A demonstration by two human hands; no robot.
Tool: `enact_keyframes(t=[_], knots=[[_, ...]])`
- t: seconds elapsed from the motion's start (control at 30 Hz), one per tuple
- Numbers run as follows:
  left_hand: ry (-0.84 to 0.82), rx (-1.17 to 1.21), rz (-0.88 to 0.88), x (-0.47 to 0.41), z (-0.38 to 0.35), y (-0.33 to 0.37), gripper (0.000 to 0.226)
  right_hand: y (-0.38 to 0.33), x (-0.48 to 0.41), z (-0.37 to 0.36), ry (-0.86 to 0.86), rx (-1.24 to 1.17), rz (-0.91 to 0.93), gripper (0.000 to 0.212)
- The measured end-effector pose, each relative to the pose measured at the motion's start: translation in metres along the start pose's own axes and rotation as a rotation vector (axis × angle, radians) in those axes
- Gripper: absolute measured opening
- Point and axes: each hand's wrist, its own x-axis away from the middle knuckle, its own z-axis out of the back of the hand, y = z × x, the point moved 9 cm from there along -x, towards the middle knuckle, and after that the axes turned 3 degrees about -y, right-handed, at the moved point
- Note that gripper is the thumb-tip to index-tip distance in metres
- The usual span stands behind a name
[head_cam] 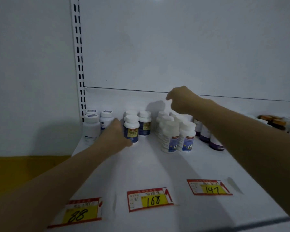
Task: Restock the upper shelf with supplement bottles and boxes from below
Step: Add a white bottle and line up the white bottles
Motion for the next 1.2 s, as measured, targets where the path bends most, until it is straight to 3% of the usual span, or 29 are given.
enact_keyframes(t=[0.07,0.13,0.23,0.33,0.5,0.6,0.7,1.2], knots=[[0.118,0.006,-0.113,0.011,0.007,0.027,0.046,0.026,0.011,-0.001,-0.033,0.03,0.0,0.039],[0.095,0.022,-0.195,0.018,-0.002,0.054,0.049,0.05,0.019,-0.013,-0.118,0.018,-0.02,0.04],[-0.142,-0.019,-0.063,0.025,-0.045,0.072,0.066,0.082,0.028,-0.045,-0.3,-0.064,-0.026,0.041],[-0.201,0.006,0.06,0.027,-0.081,0.082,0.087,0.1,0.039,-0.069,-0.385,-0.109,0.03,0.054],[-0.193,0.134,0.059,0.025,-0.111,0.102,0.069,0.097,0.053,-0.104,-0.521,-0.412,0.115,0.065],[-0.145,0.064,0.05,0.022,-0.113,0.103,0.052,0.084,0.058,-0.106,-0.5,-0.468,0.227,0.051],[-0.134,0.025,0.069,0.017,-0.116,0.093,0.051,0.081,0.056,-0.108,-0.443,-0.392,0.276,0.044],[-0.199,0.022,0.093,0.008,-0.12,0.082,0.054,0.089,0.044,-0.12,-0.388,-0.571,0.157,0.043]])
